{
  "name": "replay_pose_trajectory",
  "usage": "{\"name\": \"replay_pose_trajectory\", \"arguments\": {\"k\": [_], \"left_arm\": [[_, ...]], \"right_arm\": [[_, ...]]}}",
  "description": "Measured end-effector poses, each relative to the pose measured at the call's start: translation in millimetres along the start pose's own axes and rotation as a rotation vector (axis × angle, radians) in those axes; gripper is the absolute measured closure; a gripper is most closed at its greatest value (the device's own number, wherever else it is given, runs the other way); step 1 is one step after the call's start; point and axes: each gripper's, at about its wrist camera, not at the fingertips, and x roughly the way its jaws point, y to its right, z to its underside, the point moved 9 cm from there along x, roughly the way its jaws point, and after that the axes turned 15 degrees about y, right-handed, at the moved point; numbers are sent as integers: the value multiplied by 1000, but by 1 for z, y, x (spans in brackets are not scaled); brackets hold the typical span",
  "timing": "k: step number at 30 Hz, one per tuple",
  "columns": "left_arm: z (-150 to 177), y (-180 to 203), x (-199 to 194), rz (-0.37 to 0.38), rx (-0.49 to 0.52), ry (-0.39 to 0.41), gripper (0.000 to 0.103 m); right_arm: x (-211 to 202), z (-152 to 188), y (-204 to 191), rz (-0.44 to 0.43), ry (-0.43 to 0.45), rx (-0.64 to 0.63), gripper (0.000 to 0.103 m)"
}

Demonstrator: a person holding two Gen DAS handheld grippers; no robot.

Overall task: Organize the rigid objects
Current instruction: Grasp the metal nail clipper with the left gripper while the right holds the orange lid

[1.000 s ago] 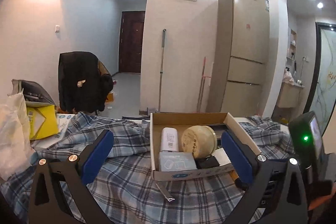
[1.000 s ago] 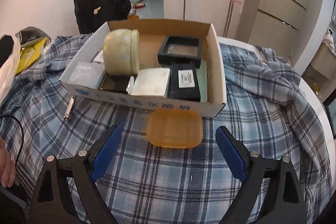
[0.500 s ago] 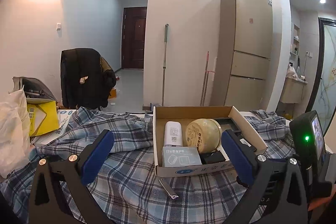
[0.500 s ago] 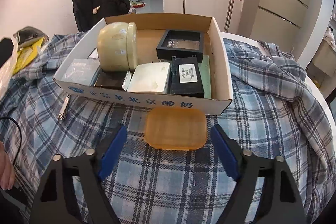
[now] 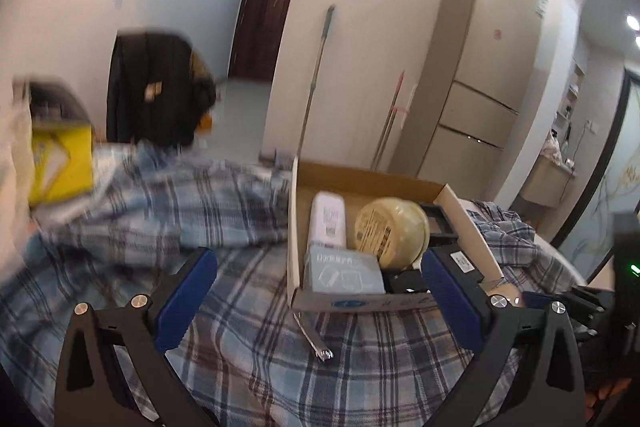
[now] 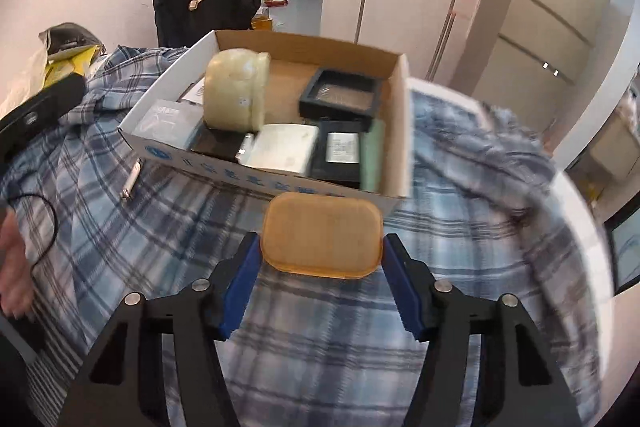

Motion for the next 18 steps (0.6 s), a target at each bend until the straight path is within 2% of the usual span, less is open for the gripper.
{"name": "replay_pose_trajectory", "arguments": {"k": [2, 3, 5, 7, 8, 10, 13, 15, 18], "left_arm": [[9, -5, 7, 14, -53, -63, 8], [13, -5, 10, 12, -57, -91, 18], [21, -6, 14, -13, -32, -128, 22], [27, -4, 16, -22, -7, -153, 34], [29, -3, 18, -21, -2, -167, 37], [34, -1, 19, -21, 10, -196, 53], [49, -2, 25, -67, 47, -276, 67], [59, -8, 26, -114, 40, -327, 74], [67, -5, 28, -90, 18, -370, 78]], "right_arm": [[-10, 2, 11, 2, 21, 27, 43], [-14, 3, 17, 0, 32, 45, 43], [-18, 5, 27, 7, 56, 76, 43], [-19, 6, 36, 21, 81, 102, 43], [-19, 7, 39, 24, 88, 110, 43], [-16, 9, 41, 18, 84, 121, 43], [-12, 13, 40, -12, 70, 135, 43], [-12, 14, 38, -25, 72, 127, 43], [-13, 15, 36, -32, 80, 110, 43]]}}
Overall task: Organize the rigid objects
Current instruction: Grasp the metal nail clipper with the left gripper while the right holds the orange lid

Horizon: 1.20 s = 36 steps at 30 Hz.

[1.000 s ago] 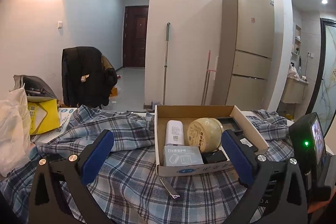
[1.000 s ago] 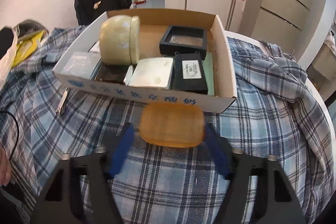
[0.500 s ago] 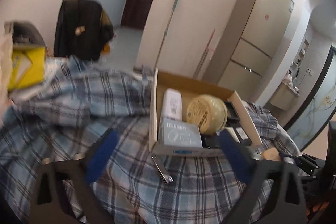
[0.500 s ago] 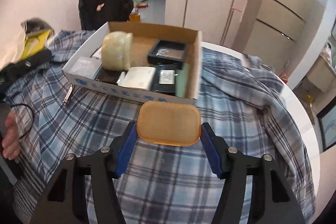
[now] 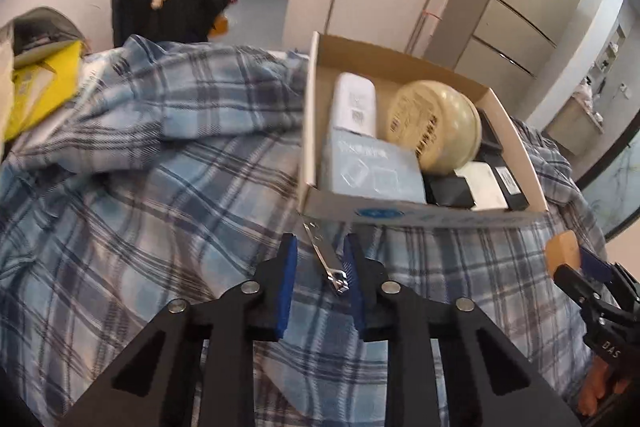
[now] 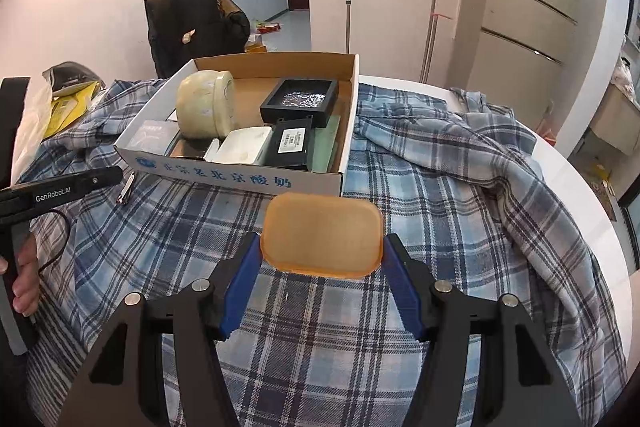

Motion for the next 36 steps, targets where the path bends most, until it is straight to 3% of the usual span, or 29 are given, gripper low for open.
{"name": "replay_pose_trajectory", "arguments": {"k": [17, 20, 23, 25, 33, 36], "left_arm": [[8, 12, 5, -11, 63, -36, 78], [10, 14, 5, -17, 93, -40, 90], [10, 14, 4, -31, 104, -40, 92], [9, 14, 2, -23, 95, -38, 101], [9, 19, -1, 3, 102, -58, 101], [9, 18, 0, -20, 111, -58, 100]], "right_arm": [[3, 4, 4, 4, -11, 3, 43], [4, 5, 5, 4, -17, 8, 43], [4, 4, 6, 7, -13, 9, 43], [3, 3, 7, 9, -10, 10, 43], [2, 3, 9, 5, -10, 14, 43], [2, 2, 9, 3, -9, 14, 43]]}}
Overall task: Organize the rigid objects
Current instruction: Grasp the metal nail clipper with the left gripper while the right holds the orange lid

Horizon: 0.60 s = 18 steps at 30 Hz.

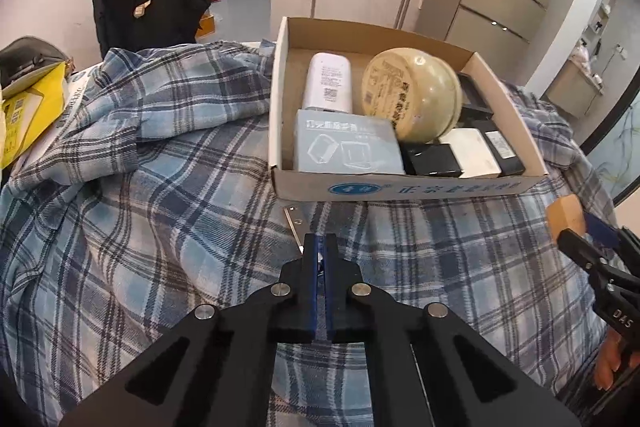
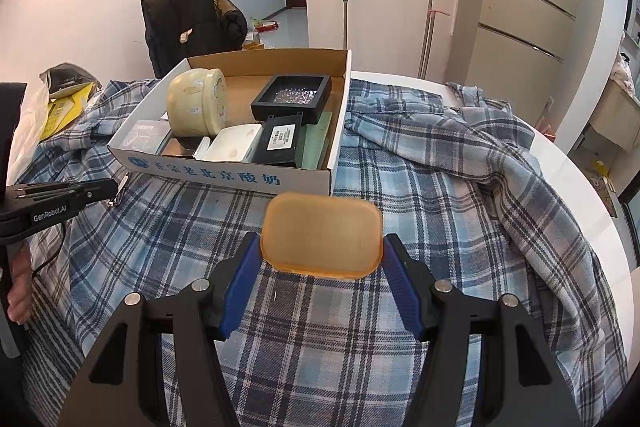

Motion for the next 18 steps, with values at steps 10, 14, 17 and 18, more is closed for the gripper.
{"name": "replay_pose_trajectory", "arguments": {"k": [10, 14, 17, 18], "left_arm": [[1, -1, 1, -18, 17, -8, 100], [1, -3, 1, -53, 41, -3, 100], [1, -4, 2, -62, 49, -2, 97], [1, -4, 2, -64, 50, -2, 94]], "right_arm": [[-1, 0, -1, -4, -3, 10, 43], [0, 0, -2, -5, -3, 9, 43], [0, 0, -1, 0, -5, 14, 43], [0, 1, -1, -1, -7, 16, 43]]}}
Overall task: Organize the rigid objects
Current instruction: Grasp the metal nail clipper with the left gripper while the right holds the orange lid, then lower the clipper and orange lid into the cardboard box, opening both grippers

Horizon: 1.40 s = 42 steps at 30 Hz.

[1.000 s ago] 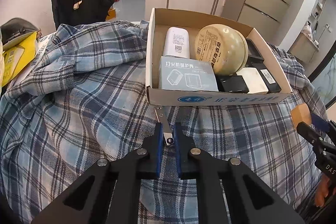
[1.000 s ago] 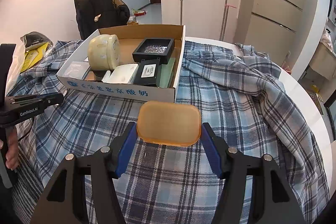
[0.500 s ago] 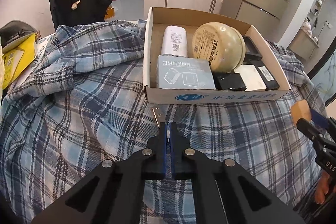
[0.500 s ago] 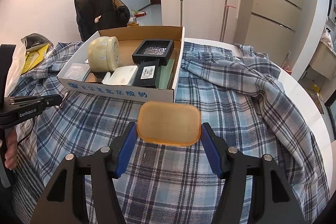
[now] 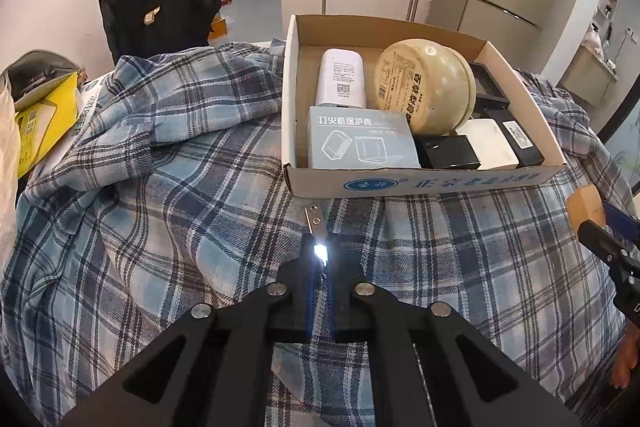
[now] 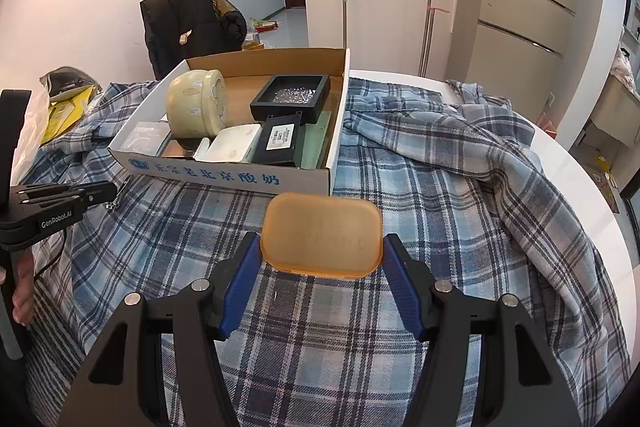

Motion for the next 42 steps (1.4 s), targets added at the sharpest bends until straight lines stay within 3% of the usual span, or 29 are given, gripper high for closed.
{"name": "replay_pose_trajectory", "arguments": {"k": [3, 4, 17, 18, 19, 23, 34, 42], "left_arm": [[1, -1, 1, 0, -4, -6, 78], [1, -2, 1, 6, -8, -9, 77], [8, 4, 8, -15, 30, -40, 78], [8, 5, 8, -15, 36, -34, 90], [8, 5, 8, -18, 40, -31, 93], [-2, 10, -8, 1, 45, 28, 93], [-41, 38, -78, 85, 90, 300, 93], [-52, 43, -60, 127, 52, 276, 93]], "right_arm": [[0, 0, 0, -3, -1, 3, 43], [0, 0, 0, -4, -1, 2, 43], [0, 0, 1, -3, -3, 3, 43], [0, 0, 1, -3, -4, 4, 43], [1, 0, 1, -1, -4, 5, 43], [1, 1, 2, -3, -8, 5, 43], [-7, -7, 7, -2, 23, 33, 43], [-15, -17, 12, 11, 52, 53, 43]]}}
